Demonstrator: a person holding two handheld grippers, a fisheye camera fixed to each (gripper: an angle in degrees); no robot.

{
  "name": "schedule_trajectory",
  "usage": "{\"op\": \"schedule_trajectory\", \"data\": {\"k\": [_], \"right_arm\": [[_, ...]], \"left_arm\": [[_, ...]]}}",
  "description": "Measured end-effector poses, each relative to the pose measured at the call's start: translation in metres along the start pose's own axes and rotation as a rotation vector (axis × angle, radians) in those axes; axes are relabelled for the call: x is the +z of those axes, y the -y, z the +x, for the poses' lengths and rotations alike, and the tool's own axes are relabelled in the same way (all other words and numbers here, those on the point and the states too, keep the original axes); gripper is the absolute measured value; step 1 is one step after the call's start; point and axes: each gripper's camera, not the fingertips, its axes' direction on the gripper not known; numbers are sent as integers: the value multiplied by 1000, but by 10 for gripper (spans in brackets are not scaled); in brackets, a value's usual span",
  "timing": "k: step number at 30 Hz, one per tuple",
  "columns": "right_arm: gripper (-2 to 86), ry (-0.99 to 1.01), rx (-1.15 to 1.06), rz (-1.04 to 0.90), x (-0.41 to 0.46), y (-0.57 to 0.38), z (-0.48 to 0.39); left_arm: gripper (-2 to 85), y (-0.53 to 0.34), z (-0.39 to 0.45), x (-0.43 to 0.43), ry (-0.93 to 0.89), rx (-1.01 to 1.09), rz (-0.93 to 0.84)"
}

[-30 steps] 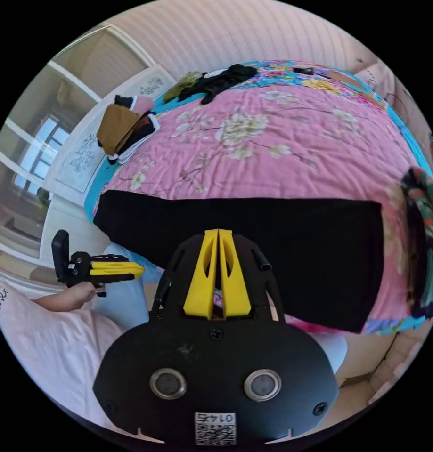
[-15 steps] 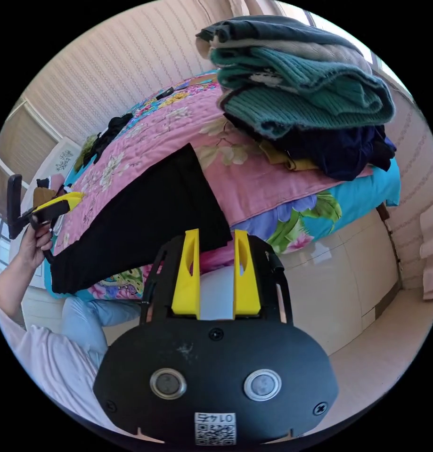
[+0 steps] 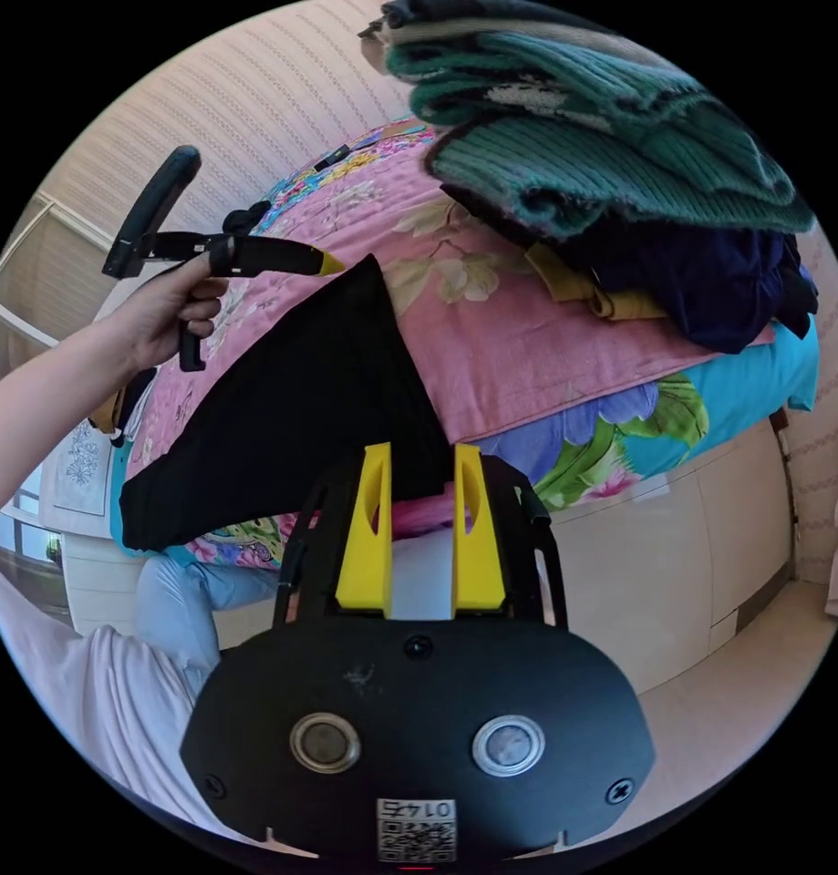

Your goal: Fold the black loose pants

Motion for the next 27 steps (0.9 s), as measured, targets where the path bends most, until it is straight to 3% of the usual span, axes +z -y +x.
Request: {"op": "schedule_trajectory", "data": {"k": [4, 7, 12, 21, 27], "right_arm": [[79, -71, -60, 4, 1, -7, -10], [59, -105, -71, 9, 2, -10, -16], [27, -43, -80, 23, -2, -19, -22], [14, 386, -47, 164, -33, -38, -56], [13, 626, -298, 156, -53, -29, -161]], "left_arm": [[94, 2, 3, 9, 22, 29, -46], [27, -2, 15, 1, 27, 159, -81], [-6, -17, 21, -23, 42, 189, -76], [-9, -109, -12, -136, -130, 101, 178], [-9, -238, -68, -239, -119, -50, 369]]}}
